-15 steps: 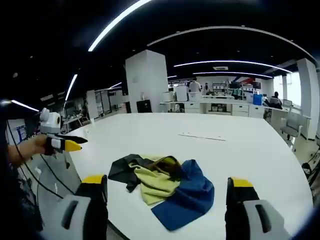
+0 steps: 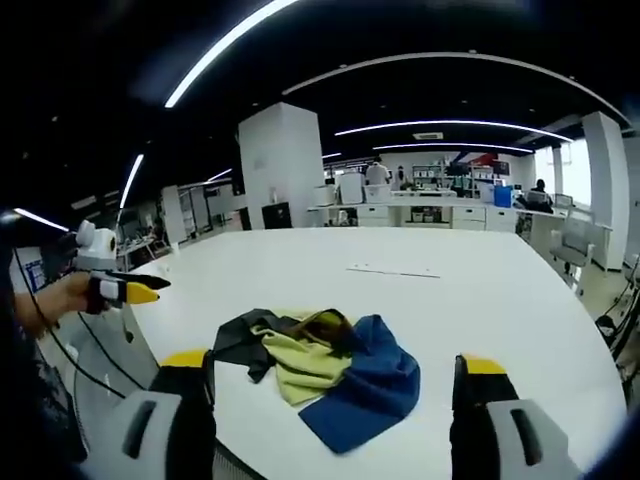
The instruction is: Fold the garment on the visible template until the final outline fits inside the template.
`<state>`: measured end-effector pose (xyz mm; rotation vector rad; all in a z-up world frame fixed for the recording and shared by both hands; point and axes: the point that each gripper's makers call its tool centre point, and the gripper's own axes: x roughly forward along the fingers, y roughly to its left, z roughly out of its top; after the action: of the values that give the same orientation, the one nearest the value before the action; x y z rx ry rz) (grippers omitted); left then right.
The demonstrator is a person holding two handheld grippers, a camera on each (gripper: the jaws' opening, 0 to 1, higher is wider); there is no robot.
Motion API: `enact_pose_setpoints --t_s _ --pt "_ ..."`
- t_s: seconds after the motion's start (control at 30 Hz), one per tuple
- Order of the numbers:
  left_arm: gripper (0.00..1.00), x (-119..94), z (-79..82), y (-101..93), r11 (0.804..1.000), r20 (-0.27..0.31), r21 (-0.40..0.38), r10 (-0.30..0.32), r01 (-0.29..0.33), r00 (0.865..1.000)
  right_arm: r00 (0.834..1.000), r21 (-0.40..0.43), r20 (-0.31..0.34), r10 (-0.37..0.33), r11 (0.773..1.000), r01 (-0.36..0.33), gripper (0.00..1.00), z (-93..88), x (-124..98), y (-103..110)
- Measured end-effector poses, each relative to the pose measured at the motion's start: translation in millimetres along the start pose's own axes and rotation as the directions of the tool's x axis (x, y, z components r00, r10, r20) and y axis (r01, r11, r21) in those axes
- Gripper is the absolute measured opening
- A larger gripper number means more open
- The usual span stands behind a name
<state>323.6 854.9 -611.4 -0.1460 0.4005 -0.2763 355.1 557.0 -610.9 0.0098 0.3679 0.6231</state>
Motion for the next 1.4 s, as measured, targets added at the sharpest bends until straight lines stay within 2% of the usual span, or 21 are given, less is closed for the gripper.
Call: enact_pose_setpoints --t_s 0.33,1.1,1.27,1.4 --pt "0.98 -3.7 -0.8 3.1 1.000 -0.003 0.003 -0.003 0.003 1.000 1.000 -0.006 -0.024 0.001 1.000 -0.001 1.00 -3.1 3.3 0.8" --pt "0.98 -5.5 -3.7 13.5 1.000 -0.003 -0.011 0.026 -0.026 1.000 1.000 -0.006 -0.022 -0.010 1.000 0.010 1.00 -4.3 6.3 -0.8" --pt "0.96 -4.6 -4.1 13.7 1.000 -0.002 -0.005 0.024 -0.024 1.000 1.000 -0.012 -0.016 -0.012 1.000 0.012 1.00 -3.8 5.4 -1.3" --pt "0.91 -2.0 -5.0 14.1 1.000 -0.009 0.025 0.015 -0.015 1.000 1.000 -0.018 0.007 -0.009 1.000 0.009 0.95 -1.0 6.9 -1.8"
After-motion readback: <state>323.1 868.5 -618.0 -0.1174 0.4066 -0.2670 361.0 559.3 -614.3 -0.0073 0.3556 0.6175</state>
